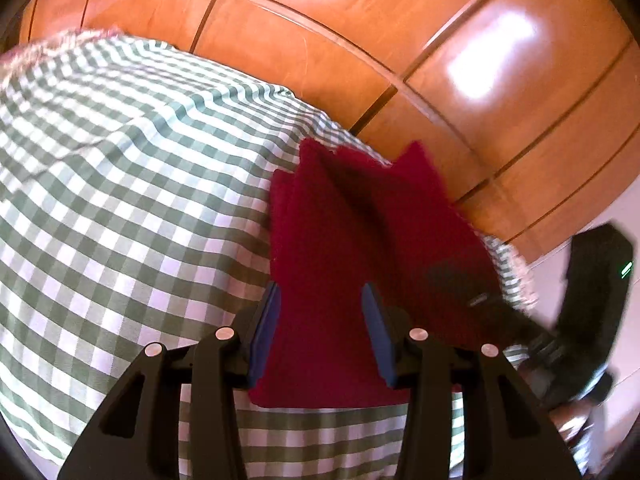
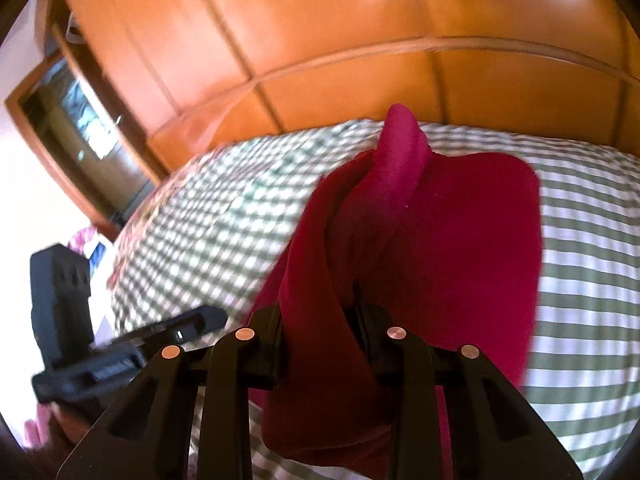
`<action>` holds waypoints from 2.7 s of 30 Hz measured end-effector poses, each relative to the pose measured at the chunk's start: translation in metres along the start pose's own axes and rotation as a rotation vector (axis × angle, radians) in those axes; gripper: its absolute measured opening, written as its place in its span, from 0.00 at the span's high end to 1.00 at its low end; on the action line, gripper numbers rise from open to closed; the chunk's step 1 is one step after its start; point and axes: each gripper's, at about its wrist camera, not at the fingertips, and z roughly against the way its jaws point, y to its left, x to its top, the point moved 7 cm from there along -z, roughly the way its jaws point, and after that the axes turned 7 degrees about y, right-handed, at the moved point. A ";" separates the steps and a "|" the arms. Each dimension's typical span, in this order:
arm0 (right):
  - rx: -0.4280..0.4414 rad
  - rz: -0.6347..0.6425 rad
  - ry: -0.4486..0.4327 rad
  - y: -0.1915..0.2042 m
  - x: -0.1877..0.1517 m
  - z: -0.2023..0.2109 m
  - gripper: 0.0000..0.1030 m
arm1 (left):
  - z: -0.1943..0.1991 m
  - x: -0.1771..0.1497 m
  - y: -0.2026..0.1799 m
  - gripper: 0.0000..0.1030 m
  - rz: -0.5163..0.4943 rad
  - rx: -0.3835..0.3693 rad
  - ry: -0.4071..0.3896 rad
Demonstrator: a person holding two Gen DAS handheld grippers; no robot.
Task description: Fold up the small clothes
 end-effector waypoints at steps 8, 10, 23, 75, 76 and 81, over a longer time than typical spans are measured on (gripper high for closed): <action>0.052 0.131 0.035 0.030 -0.025 -0.022 0.55 | -0.004 0.012 -0.001 0.46 0.041 -0.119 0.041; 0.121 0.141 0.022 0.033 -0.031 -0.008 0.51 | -0.009 0.017 -0.005 0.41 0.052 -0.145 0.058; 0.022 -0.054 -0.062 -0.059 -0.081 0.070 0.51 | -0.083 0.035 -0.029 0.37 0.079 -0.191 0.252; -0.286 0.015 0.106 -0.101 0.068 -0.065 0.46 | -0.060 0.019 -0.029 0.48 -0.326 0.430 -0.029; -0.289 0.016 0.116 -0.102 0.068 -0.070 0.46 | -0.061 0.019 -0.028 0.47 -0.326 0.431 -0.027; -0.288 0.004 0.133 -0.109 0.067 -0.087 0.42 | -0.065 0.017 -0.023 0.47 -0.306 0.416 -0.021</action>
